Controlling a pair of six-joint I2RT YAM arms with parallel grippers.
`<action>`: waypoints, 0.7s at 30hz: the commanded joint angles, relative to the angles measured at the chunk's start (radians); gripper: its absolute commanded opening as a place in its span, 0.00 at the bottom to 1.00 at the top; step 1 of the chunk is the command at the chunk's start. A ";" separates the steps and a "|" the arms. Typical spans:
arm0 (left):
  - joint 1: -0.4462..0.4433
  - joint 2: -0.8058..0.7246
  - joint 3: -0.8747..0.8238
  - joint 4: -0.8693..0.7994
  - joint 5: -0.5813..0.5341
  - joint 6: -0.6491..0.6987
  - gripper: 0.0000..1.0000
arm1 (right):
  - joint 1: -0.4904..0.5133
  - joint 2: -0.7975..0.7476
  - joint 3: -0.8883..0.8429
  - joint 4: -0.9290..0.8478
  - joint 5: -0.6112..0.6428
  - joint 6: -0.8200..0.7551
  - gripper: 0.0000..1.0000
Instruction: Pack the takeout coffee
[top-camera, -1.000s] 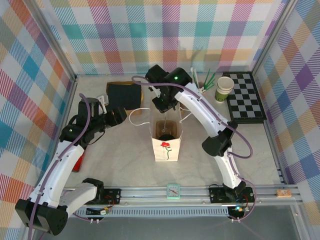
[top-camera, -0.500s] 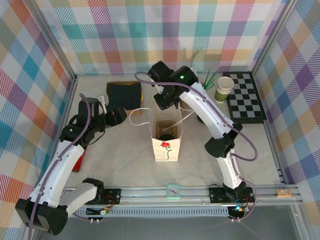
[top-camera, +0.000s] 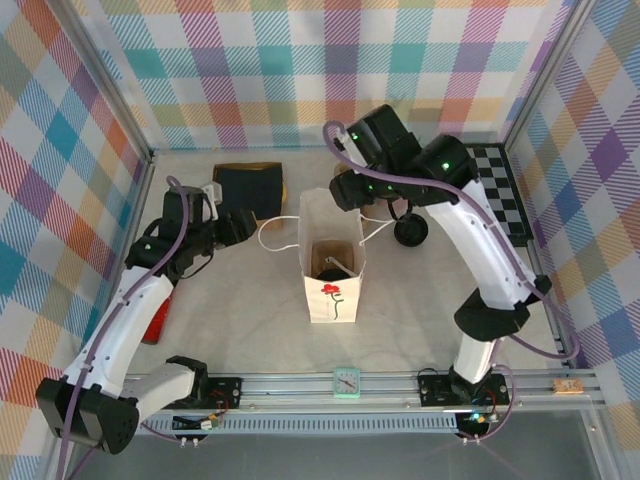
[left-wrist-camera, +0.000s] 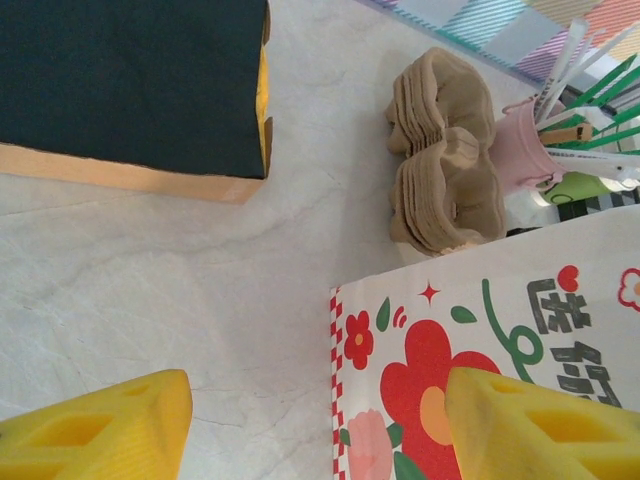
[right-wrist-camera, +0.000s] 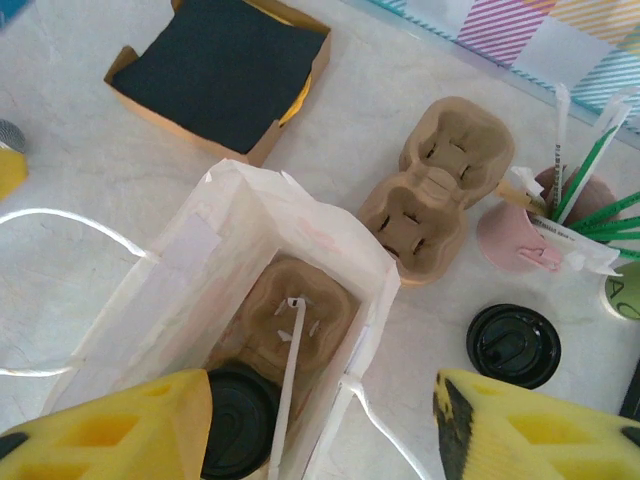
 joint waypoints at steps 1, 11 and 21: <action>0.010 0.026 0.030 -0.002 -0.013 0.021 0.68 | -0.028 -0.056 -0.067 0.068 0.000 0.021 0.65; 0.010 0.135 0.078 0.052 -0.030 0.016 0.68 | -0.168 -0.269 -0.407 0.237 -0.106 0.078 0.76; -0.004 0.409 0.200 0.067 -0.097 0.059 0.65 | -0.325 -0.457 -0.714 0.364 -0.175 0.160 0.78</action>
